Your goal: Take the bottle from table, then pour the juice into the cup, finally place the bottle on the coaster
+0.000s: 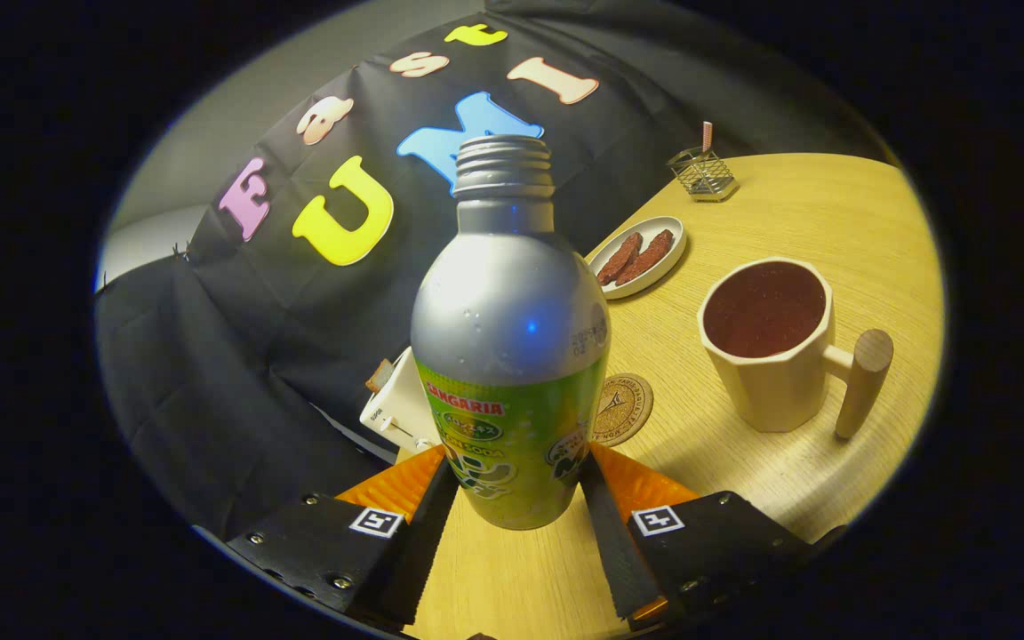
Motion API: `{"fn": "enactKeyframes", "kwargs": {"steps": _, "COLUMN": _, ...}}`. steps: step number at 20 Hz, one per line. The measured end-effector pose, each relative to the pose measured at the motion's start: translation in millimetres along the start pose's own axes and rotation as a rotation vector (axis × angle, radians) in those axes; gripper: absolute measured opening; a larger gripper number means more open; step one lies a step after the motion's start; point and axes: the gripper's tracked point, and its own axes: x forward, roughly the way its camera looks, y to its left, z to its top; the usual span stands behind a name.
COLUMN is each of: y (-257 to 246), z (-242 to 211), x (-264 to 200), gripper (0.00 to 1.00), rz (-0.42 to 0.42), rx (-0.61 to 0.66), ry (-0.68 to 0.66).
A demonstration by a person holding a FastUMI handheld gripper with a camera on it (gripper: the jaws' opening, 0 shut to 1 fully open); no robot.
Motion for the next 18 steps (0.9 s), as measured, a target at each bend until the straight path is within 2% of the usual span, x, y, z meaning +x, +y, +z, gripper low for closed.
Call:
{"fn": "enactKeyframes", "kwargs": {"steps": 6, "y": -11.4, "z": -3.7, "x": 1.0, "gripper": 0.78, "rz": -0.009, "rx": 0.122, "ry": 0.028}}
{"fn": "enactKeyframes", "kwargs": {"steps": 13, "y": -7.3, "z": -8.8, "x": -0.4, "gripper": 0.78, "rz": 0.031, "rx": 0.284, "ry": 0.039}}
{"fn": "enactKeyframes", "kwargs": {"steps": 18, "y": -11.7, "z": -16.5, "x": 0.0, "gripper": 0.78, "rz": 0.029, "rx": 0.406, "ry": 0.053}}
